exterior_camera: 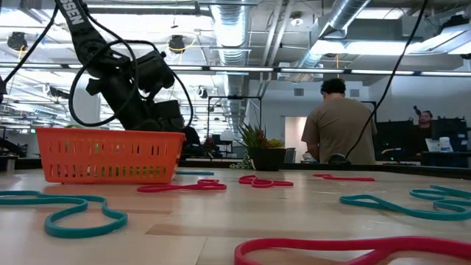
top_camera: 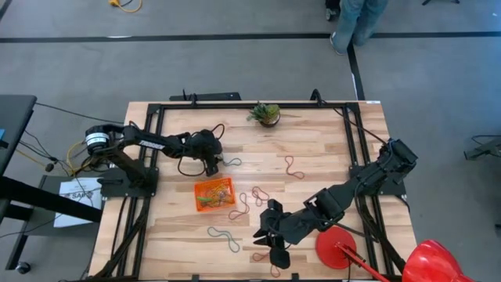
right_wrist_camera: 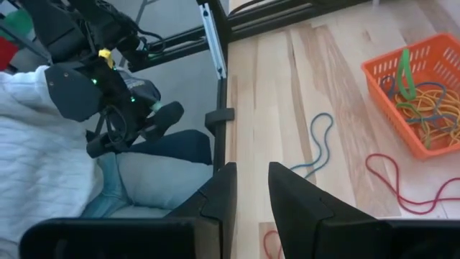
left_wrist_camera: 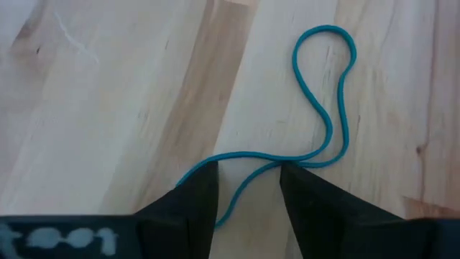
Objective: Pick and place rubber bands into bin
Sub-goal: Put the blue rubber band into the orange container
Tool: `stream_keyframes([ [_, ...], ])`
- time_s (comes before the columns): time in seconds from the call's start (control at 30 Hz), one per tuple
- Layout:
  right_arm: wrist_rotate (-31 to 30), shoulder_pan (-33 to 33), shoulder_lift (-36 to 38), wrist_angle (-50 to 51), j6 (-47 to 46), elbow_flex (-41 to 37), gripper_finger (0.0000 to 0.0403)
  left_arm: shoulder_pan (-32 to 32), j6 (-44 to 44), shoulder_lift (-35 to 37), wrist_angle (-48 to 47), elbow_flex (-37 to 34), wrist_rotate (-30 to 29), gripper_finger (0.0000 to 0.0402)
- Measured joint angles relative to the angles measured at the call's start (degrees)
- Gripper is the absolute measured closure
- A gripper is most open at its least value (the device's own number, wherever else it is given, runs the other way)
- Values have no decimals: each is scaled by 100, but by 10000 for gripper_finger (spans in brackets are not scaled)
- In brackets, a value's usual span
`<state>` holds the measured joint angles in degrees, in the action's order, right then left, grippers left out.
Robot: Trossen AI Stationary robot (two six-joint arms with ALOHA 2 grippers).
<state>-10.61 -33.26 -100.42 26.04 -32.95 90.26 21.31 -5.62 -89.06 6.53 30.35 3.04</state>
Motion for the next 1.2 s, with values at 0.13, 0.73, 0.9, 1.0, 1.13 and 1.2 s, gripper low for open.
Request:
stream_keyframes([
  [0.13,2,0,0,2,-2,0,326,-34,-60,0,-138,4,59,297],
  [0.73,23,0,-4,7,-4,0,326,-723,453,1879,-2069,685,603,401],
  [0.9,26,0,-7,7,-4,0,326,-1525,980,3144,-2607,850,616,401],
  [1.0,28,0,-7,8,-4,0,326,-2138,1415,3738,-2831,855,588,401],
  [1.13,28,0,-7,7,-7,0,326,-2958,1792,4093,-3089,857,124,401],
  [1.2,28,0,-7,9,-4,0,326,-3317,1930,4116,-3149,857,-195,401],
])
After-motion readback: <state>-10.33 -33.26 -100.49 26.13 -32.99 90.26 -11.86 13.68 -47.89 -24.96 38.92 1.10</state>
